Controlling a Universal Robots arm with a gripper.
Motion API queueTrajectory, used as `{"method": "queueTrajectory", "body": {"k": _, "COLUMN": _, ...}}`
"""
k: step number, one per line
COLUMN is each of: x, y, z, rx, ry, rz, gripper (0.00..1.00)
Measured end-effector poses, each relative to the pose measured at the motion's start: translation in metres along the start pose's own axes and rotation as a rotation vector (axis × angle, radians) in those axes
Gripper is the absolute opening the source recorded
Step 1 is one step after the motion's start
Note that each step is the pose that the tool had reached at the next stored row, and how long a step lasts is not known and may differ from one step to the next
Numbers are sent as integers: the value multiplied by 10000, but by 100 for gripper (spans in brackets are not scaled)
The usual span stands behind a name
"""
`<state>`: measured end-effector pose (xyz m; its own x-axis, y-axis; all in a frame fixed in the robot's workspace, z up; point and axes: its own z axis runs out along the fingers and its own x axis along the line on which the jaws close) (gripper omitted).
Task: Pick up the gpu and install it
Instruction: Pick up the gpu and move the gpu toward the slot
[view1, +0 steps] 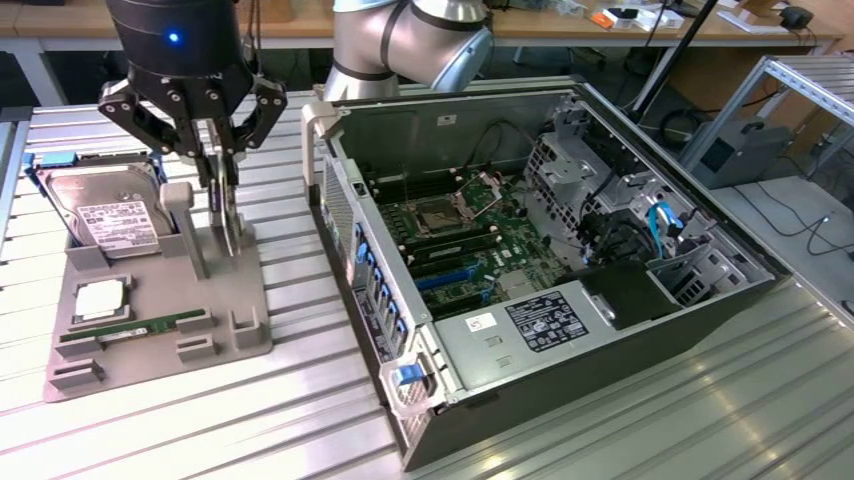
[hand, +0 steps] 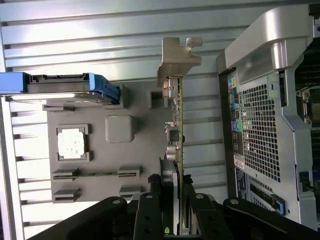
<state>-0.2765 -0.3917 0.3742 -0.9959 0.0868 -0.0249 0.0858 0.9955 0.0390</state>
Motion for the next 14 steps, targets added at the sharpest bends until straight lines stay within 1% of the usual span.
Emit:
{"method": "queueTrajectory", "body": {"k": 5, "x": -3, "y": 4, "z": -99, "rx": 0, "ry": 0, "rz": 0, "gripper": 27}}
{"method": "queueTrajectory", "body": {"k": 11, "x": -4, "y": 7, "z": -170, "rx": 0, "ry": 0, "rz": 0, "gripper": 27}}
{"method": "queueTrajectory", "body": {"k": 14, "x": -6, "y": 9, "z": -237, "rx": -1, "ry": 0, "rz": 0, "gripper": 27}}
